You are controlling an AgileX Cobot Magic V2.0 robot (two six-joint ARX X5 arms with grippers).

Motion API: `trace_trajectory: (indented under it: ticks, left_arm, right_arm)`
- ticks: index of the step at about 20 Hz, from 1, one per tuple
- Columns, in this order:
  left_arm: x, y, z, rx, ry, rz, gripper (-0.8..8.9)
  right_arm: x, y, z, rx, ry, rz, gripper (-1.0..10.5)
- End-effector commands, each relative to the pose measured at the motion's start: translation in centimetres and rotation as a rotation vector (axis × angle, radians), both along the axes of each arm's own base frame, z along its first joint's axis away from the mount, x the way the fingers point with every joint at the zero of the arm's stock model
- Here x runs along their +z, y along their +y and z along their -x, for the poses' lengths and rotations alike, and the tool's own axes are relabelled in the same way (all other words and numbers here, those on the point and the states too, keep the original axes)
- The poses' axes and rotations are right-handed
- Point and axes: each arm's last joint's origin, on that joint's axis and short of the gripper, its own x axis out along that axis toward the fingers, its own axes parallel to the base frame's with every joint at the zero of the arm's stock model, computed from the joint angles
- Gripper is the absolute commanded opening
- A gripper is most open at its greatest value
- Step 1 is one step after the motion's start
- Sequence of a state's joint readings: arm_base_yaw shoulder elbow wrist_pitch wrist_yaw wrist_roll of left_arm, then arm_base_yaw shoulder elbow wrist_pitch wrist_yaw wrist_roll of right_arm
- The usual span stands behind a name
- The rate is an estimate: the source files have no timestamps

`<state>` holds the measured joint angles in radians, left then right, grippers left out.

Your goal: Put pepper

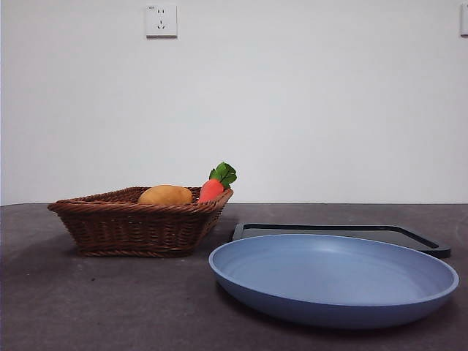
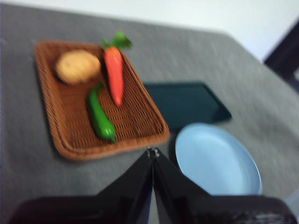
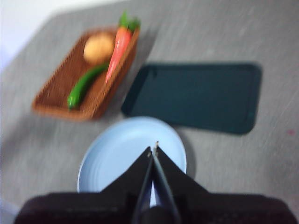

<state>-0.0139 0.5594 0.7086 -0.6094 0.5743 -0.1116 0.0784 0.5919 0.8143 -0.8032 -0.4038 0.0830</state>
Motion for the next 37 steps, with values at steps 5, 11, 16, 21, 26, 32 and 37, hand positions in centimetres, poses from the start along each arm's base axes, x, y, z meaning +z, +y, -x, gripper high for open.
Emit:
trace_trajectory:
  ticks: [5, 11, 16, 21, 26, 32, 37]
  left_arm:
    - [1.5, -0.1, -0.3, -0.138, 0.093, -0.111, 0.06]
    - [1.5, -0.1, -0.4, -0.134, 0.088, -0.108, 1.83]
    - [1.5, -0.1, -0.4, -0.126, 0.090, -0.103, 4.12]
    - [1.7, -0.1, -0.4, -0.127, 0.081, -0.102, 4.11]
    - [1.7, -0.1, -0.4, -0.129, 0.081, -0.101, 4.11]
    - [1.7, -0.1, -0.4, -0.129, 0.081, -0.101, 4.11]
    - [1.7, -0.1, -0.4, -0.128, 0.081, -0.101, 4.11]
  right_arm:
    - [2.1, 0.2, -0.3, 0.169, 0.161, 0.165, 0.1]
    - [2.0, 0.3, -0.7, 0.162, 0.178, 0.158, 1.4]
    - [1.7, 0.3, -1.4, 0.125, 0.235, 0.120, 3.5]
    - [0.7, 0.6, -3.7, 0.123, 0.333, 0.119, 3.4]
    - [-2.3, 1.3, -8.7, 0.140, 0.475, 0.129, 3.3]
    - [-7.8, 3.7, -14.1, 0.210, 0.634, 0.175, 3.3]
    - [-11.8, 5.7, -16.4, 0.225, 0.691, 0.279, 3.3]
